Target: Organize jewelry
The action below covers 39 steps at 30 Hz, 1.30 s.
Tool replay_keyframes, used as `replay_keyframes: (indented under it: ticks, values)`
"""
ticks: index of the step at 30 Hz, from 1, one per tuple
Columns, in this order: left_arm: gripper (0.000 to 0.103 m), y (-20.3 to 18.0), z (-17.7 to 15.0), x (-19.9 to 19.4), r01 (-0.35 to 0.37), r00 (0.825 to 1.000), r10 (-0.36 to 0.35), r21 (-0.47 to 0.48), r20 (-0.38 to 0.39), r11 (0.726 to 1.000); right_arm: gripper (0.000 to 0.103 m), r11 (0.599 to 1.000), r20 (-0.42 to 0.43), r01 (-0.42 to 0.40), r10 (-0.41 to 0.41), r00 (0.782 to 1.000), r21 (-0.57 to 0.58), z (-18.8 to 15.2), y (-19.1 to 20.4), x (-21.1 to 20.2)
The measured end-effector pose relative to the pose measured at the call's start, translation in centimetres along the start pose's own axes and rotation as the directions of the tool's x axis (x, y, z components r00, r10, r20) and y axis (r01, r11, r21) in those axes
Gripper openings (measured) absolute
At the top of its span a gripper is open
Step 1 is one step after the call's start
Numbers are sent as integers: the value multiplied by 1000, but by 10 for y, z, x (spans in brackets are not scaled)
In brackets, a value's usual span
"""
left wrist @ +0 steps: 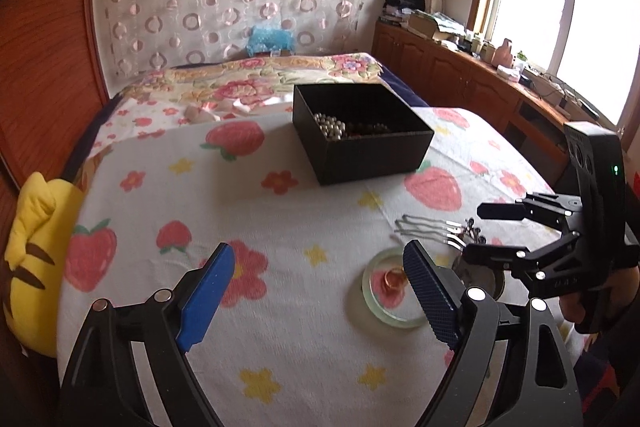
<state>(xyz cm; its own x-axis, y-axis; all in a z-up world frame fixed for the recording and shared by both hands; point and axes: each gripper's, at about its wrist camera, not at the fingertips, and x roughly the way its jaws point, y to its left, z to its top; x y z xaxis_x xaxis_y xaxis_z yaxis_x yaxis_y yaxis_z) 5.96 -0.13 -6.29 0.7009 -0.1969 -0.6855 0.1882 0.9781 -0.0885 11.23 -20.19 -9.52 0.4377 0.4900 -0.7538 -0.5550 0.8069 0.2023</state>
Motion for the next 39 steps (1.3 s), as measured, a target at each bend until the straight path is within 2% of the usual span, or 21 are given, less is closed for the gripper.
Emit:
replay_keyframes:
  ticks: [5, 7, 12, 16, 32, 39]
  values:
    - [83, -1, -5, 6, 8, 1000, -8, -5, -26, 1000, 79, 1000, -18, 10, -10, 1000, -14, -1, 4, 5]
    - [83, -1, -7, 7, 13, 999, -13, -9, -32, 1000, 74, 1000, -25, 18, -19, 1000, -21, -1, 4, 7]
    - [83, -3, -8, 9, 23, 999, -23, -14, -37, 1000, 72, 999, -37, 27, -28, 999, -20, -1, 5, 13]
    - [83, -5, -9, 11, 30, 999, -31, -14, -45, 999, 64, 1000, -30, 22, -22, 999, -15, -1, 2, 10]
    - [83, -36, -16, 34, 79, 988, -67, 81, -140, 994, 63, 998, 32, 50, -48, 998, -47, -2, 0, -12]
    - [83, -46, -17, 43, 92, 982, -71, 117, -174, 989, 63, 998, 44, 57, -56, 997, -23, -2, -11, -20]
